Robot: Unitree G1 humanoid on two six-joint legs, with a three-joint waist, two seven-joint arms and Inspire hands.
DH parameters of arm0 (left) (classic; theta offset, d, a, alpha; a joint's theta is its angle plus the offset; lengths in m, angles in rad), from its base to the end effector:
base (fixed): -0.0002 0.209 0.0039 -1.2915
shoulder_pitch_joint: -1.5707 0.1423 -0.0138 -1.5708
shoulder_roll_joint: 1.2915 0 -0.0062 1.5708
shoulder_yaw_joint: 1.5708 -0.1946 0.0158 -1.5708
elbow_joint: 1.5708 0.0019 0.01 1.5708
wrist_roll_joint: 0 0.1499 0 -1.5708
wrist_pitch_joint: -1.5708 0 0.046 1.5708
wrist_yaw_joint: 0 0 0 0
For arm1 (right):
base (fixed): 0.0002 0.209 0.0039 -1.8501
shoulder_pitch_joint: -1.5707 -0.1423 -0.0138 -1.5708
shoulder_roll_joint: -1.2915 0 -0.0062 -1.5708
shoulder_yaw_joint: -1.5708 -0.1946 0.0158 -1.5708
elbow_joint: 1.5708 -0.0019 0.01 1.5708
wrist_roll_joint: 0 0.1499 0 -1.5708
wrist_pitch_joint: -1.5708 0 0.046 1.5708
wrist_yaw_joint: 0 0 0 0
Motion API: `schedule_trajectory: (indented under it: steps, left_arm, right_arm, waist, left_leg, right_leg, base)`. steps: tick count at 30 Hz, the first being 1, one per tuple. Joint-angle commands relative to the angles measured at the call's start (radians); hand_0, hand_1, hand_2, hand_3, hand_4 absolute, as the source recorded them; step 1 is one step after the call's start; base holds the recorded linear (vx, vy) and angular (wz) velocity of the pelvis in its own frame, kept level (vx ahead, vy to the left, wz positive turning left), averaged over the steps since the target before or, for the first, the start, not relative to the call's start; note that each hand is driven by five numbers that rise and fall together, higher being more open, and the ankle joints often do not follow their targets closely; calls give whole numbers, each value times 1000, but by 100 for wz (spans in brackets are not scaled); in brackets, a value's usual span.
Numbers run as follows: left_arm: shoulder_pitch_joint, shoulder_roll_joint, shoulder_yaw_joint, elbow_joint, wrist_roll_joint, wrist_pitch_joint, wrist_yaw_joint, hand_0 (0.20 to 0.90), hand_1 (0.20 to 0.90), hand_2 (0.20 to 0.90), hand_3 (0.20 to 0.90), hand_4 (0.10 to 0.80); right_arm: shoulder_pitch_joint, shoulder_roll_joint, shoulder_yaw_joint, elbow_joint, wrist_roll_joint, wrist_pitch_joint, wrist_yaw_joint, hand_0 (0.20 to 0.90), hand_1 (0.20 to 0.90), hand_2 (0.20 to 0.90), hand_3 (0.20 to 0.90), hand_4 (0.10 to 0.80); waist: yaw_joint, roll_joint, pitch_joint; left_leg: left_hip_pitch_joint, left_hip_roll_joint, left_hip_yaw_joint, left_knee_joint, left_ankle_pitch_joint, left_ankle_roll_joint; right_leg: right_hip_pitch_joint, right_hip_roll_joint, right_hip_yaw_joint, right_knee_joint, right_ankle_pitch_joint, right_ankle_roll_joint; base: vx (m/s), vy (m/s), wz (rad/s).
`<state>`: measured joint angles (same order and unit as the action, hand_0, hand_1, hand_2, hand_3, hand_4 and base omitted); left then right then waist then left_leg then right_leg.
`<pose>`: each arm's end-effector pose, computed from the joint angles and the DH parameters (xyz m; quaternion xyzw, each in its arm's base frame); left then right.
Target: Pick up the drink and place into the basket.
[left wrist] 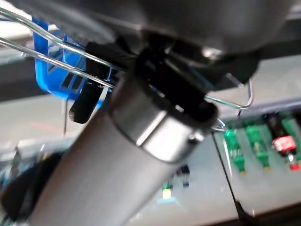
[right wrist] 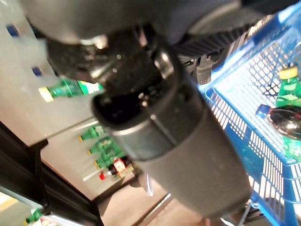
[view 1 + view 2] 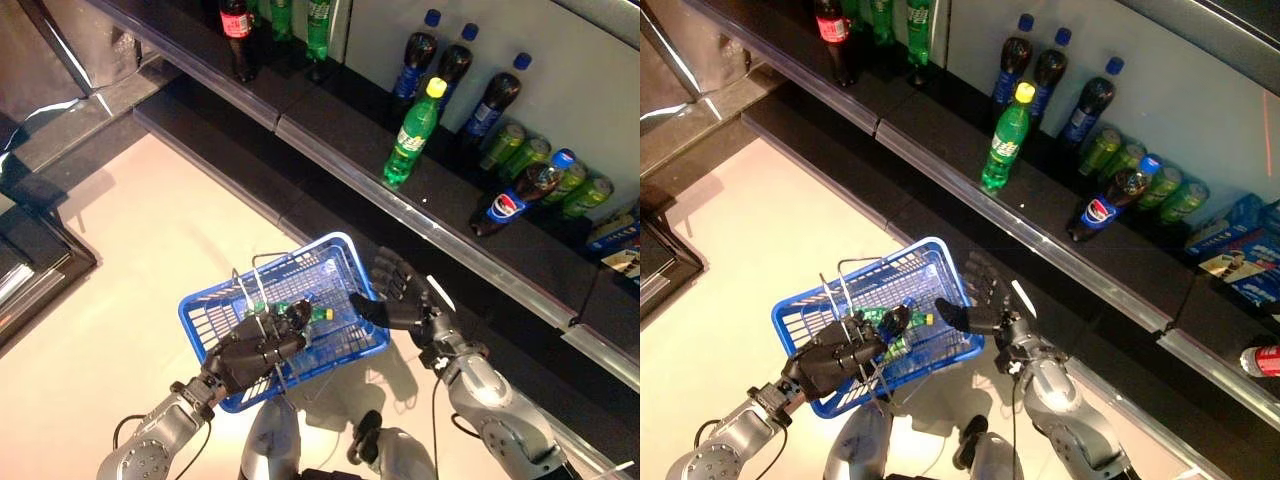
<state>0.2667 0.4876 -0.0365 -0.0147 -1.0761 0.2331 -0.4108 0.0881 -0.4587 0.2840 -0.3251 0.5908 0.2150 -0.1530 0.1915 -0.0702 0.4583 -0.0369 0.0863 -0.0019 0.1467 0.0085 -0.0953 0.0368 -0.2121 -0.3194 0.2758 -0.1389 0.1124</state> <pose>0.1493 0.2427 0.0022 -0.3349 0.1639 -0.1696 0.9123 0.1851 -0.1621 0.0605 0.0684 0.0821 0.1195 0.9871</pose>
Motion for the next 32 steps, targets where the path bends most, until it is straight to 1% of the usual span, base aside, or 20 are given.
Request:
schedule_trajectory:
  steps: [1,2,3,6,7,9,10,11,13,15,17,18,19,20,21,23,24,26,27,32]
  left_arm:
    - [-42,-84,56,-164,-23,-292,-63,300,300,300,200,100]
    - [-38,-84,55,-152,-19,-301,-55,300,300,300,200,100]
    - [-20,-90,52,-100,-2,-323,7,300,300,300,200,100]
    - [-3,-109,57,10,54,-363,62,300,300,300,200,100]
    - [2,-119,57,80,85,-371,113,300,300,300,200,100]
    - [-4,-138,68,211,83,-374,155,300,300,300,200,100]
    - [-6,-141,69,227,95,-369,174,300,300,300,200,100]
    - [-27,-148,67,331,108,-377,188,300,300,300,200,100]
    - [-49,-163,64,406,121,-372,203,300,300,300,200,100]
    - [-84,-191,65,549,167,-384,219,300,300,300,200,100]
    - [-122,-219,70,668,187,-372,253,300,300,300,200,100]
    - [-145,-240,77,763,214,-376,262,300,300,300,200,100]
    - [-153,-243,80,786,222,-376,265,300,300,300,200,100]
    - [-179,-255,84,877,232,-377,263,300,300,300,200,100]
    - [-185,-257,85,893,236,-371,269,300,300,300,200,100]
    - [-204,-263,85,958,247,-376,269,300,300,300,200,100]
    - [-215,-270,88,1016,254,-381,267,300,300,300,200,100]
    - [-229,-279,91,1087,262,-394,264,300,300,300,200,100]
    - [-239,-283,95,1124,258,-387,273,300,300,300,200,100]
    - [-246,-298,92,1199,258,-379,263,300,300,300,200,100]
  right_arm:
    - [45,-45,-21,-29,-11,-80,79,900,900,900,900,800]
    - [50,-44,-23,-24,-9,-78,82,900,900,900,900,800]
    - [73,-39,-31,2,-22,-57,80,900,900,900,900,800]
    - [112,-18,-44,73,-35,-45,108,900,900,900,900,800]
    - [132,-6,-52,127,-88,-43,97,900,900,900,900,800]
    - [159,11,-62,223,-76,-25,121,900,900,900,900,800]
    - [161,16,-61,242,-88,-21,111,900,900,900,900,800]
    - [150,35,-53,350,-146,-50,88,900,900,900,900,800]
    - [136,47,-46,423,-161,-39,75,900,900,900,900,800]
    - [117,79,-36,568,-193,-53,66,900,900,900,900,800]
    - [92,122,-29,717,-191,-23,55,900,900,900,900,800]
    - [71,165,-42,860,-195,-33,79,900,900,900,900,800]
    - [61,176,-45,895,-208,-27,77,900,900,900,900,800]
    - [29,197,-49,1053,-260,-62,85,900,900,900,900,800]
    - [21,201,-48,1078,-267,-54,81,900,900,900,900,800]
    - [0,214,-56,1206,-281,-66,91,900,900,900,900,800]
    - [-13,227,-69,1314,-306,-71,94,900,900,900,900,800]
    - [-27,240,-79,1427,-330,-102,90,900,900,900,900,800]
    - [-35,248,-90,1486,-331,-88,93,900,900,900,900,800]
    - [-37,257,-119,1576,-336,-61,103,900,900,900,900,800]
  waist:
    - [-48,28,-236]
    - [-51,27,-239]
    - [-64,23,-253]
    - [-85,18,-277]
    - [-97,15,-290]
    - [-117,15,-309]
    - [-119,15,-312]
    - [-128,17,-321]
    - [-134,19,-326]
    - [-143,22,-334]
    - [-149,24,-343]
    - [-149,26,-349]
    - [-148,27,-350]
    - [-145,31,-356]
    - [-144,31,-357]
    - [-140,34,-361]
    - [-136,38,-366]
    - [-131,41,-371]
    - [-131,43,-374]
    - [-136,53,-386]
  left_leg:
    - [32,18,74,-10,12,19]
    - [35,19,78,-16,13,19]
    - [48,25,94,-43,19,17]
    - [73,35,123,-89,28,14]
    - [84,39,138,-113,34,11]
    - [103,44,163,-150,41,8]
    - [105,46,168,-154,41,7]
    - [115,48,178,-171,45,5]
    - [120,50,184,-179,46,3]
    - [128,54,194,-193,47,0]
    - [134,55,200,-207,49,-2]
    - [138,56,202,-217,48,-4]
    - [138,56,203,-218,47,-4]
    - [140,58,205,-223,46,-6]
    - [141,58,206,-225,45,-6]
    - [144,58,207,-230,44,-8]
    - [145,58,207,-233,43,-9]
    - [145,57,206,-233,39,-7]
    - [146,57,206,-233,37,-7]
    - [150,55,206,-234,28,-3]
  right_leg:
    - [51,14,40,-117,91,7]
    - [51,14,43,-123,94,8]
    - [52,12,56,-148,108,14]
    - [55,11,72,-185,126,21]
    - [56,12,81,-207,139,25]
    - [60,10,86,-243,158,31]
    - [60,10,87,-247,160,32]
    - [63,11,90,-259,167,34]
    - [65,10,88,-268,172,34]
    - [67,8,86,-276,177,35]
    - [72,5,82,-289,184,36]
    - [76,4,77,-301,190,38]
    - [77,3,75,-305,191,38]
    - [80,1,70,-314,196,40]
    - [82,0,69,-317,198,41]
    - [88,-3,61,-328,202,42]
    - [92,-4,56,-332,203,42]
    - [95,-7,49,-330,200,42]
    - [95,-9,46,-327,198,42]
    - [96,-9,45,-324,190,40]
  base:
    - [-29,13,-32]
    - [-58,12,-26]
    - [-54,-1,-11]
    - [-57,-20,-23]
    - [-82,-43,-37]
    - [-71,-31,-15]
    - [-51,-17,-13]
    - [-30,-9,-13]
    - [-26,-5,-13]
    - [-26,-4,-14]
    - [-26,-8,-10]
    - [-20,-10,-5]
    - [0,0,0]
    - [0,0,0]
    - [0,0,0]
    - [0,0,0]
    - [0,7,-3]
    - [5,12,-5]
    - [10,20,-3]
    - [4,14,0]
